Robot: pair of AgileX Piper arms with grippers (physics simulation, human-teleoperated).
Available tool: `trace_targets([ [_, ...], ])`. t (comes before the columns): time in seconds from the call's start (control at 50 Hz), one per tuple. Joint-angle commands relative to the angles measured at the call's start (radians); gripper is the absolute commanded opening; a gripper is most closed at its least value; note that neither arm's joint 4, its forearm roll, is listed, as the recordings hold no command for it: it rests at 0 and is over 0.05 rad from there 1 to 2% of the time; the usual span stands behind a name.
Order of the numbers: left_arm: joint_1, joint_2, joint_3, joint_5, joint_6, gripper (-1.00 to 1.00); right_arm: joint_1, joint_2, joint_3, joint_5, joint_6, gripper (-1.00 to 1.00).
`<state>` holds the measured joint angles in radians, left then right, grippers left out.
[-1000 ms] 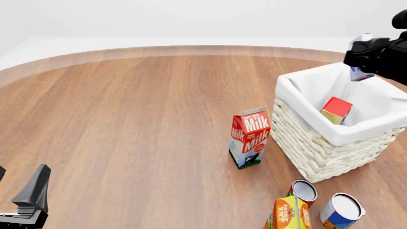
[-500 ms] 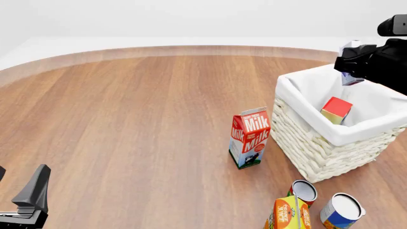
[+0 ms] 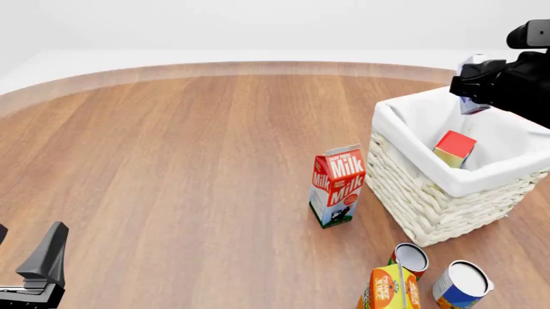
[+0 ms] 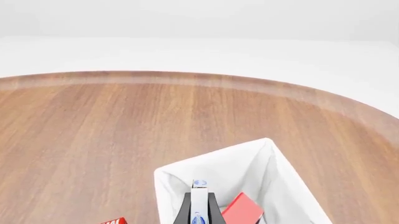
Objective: Pick up the cream cheese box and the butter, and put them in the basket.
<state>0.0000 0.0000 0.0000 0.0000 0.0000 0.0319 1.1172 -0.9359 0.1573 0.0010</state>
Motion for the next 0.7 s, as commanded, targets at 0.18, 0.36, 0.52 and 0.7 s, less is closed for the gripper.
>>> trace_targets([
  [0.18, 0.0, 0.0, 0.0, 0.0, 0.0, 1.0, -0.002, 0.028, -0.008, -0.023, 0.006, -1.0],
  [0.36, 0.0, 0.0, 0.0, 0.0, 0.0, 1.0, -0.005, 0.043, -0.005, -0.037, 0.01, -1.0],
  [0.52, 0.0, 0.0, 0.0, 0.0, 0.0, 1.0, -0.008, 0.052, -0.009, -0.039, 0.008, -1.0],
  [0.7, 0.0, 0.0, 0.0, 0.0, 0.0, 1.0, -0.008, 0.065, 0.0, -0.055, 0.01, -1.0],
])
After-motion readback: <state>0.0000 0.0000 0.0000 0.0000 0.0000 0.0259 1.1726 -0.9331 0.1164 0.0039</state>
